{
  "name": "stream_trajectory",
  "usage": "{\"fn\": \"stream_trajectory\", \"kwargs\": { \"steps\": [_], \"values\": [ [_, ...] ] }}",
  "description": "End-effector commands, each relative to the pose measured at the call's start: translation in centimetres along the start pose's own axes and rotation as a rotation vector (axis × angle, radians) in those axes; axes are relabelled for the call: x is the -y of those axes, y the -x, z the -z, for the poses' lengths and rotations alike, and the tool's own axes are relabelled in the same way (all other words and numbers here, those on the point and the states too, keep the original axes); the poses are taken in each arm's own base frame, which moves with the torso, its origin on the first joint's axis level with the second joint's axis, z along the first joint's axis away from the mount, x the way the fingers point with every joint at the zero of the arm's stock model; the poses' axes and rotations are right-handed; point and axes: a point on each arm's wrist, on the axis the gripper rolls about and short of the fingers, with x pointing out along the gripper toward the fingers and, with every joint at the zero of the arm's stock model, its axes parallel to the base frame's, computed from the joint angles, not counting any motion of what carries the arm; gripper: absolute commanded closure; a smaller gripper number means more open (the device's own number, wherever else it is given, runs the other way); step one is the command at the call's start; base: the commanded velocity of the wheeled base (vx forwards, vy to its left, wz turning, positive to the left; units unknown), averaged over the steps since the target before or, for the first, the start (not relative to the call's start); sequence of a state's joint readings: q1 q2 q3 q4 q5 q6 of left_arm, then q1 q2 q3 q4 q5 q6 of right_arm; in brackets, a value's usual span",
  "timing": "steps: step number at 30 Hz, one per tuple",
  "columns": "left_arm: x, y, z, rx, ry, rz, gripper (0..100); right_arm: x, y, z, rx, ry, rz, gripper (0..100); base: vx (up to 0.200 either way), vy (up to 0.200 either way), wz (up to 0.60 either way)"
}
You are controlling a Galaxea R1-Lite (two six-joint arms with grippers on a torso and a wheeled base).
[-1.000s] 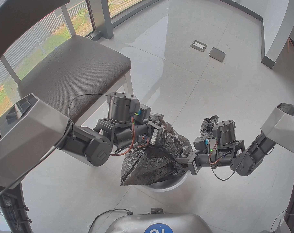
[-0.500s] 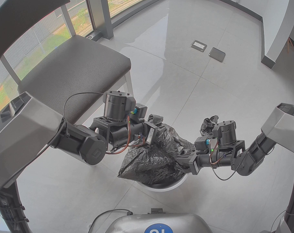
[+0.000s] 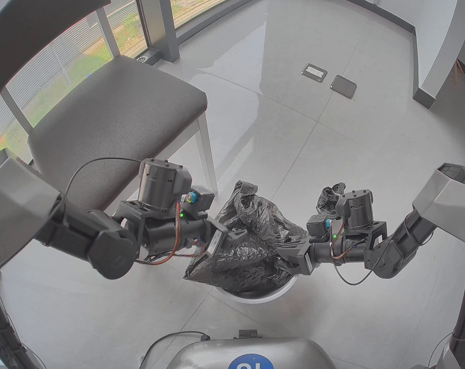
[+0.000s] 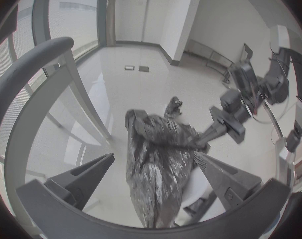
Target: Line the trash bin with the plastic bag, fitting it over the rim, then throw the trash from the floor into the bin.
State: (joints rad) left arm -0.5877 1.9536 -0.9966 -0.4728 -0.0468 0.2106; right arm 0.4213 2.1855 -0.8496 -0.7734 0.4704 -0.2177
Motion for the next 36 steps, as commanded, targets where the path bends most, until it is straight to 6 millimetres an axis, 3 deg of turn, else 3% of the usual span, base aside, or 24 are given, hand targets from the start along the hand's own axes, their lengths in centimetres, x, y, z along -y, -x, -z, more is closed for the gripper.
{"fn": "stream_trajectory", "kwargs": {
  "steps": [1, 11, 12, 24, 36],
  "values": [
    [0.6, 3.4, 0.4, -0.037, -0.026, 0.022, 0, 0.0, 0.0, -0.6, 0.032, 0.012, 0.003, 100, 0.000, 0.000, 0.00],
    [1.1, 3.0, 1.2, -0.102, -0.030, 0.047, 0, 0.0, 0.7, -1.6, 0.061, 0.025, 0.012, 100, 0.000, 0.000, 0.00],
    [1.1, 3.0, 1.2, -0.102, -0.028, 0.047, 100, -0.1, 0.7, -1.7, 0.064, 0.027, 0.011, 100, 0.000, 0.000, 0.00],
    [1.3, 2.5, 2.5, -0.197, -0.033, 0.044, 100, -0.7, 0.5, -1.8, 0.066, 0.036, -0.004, 100, 0.000, 0.000, 0.00],
    [1.4, -2.0, 3.2, -0.252, -0.049, 0.030, 100, -1.3, 1.8, -3.2, 0.103, 0.061, -0.002, 100, 0.000, 0.000, 0.00]
  ]
}}
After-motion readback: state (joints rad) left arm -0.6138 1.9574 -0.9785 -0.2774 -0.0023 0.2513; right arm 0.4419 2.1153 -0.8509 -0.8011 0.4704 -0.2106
